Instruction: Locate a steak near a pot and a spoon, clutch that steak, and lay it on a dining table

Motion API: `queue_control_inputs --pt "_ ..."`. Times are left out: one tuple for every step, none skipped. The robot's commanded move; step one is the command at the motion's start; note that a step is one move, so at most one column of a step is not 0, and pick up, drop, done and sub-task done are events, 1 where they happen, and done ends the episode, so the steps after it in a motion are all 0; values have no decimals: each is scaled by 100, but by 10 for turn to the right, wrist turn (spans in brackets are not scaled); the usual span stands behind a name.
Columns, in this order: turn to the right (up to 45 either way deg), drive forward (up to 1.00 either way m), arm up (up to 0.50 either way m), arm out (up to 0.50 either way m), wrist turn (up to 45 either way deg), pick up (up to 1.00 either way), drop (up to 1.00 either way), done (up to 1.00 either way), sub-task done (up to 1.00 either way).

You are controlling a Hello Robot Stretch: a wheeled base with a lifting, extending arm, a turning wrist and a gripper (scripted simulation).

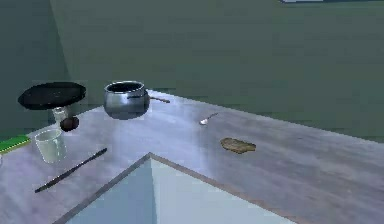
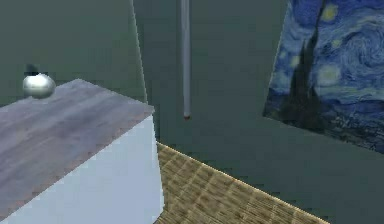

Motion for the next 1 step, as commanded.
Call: queue_control_inputs --pt "450 0 0 0 0 0 0 0 0"
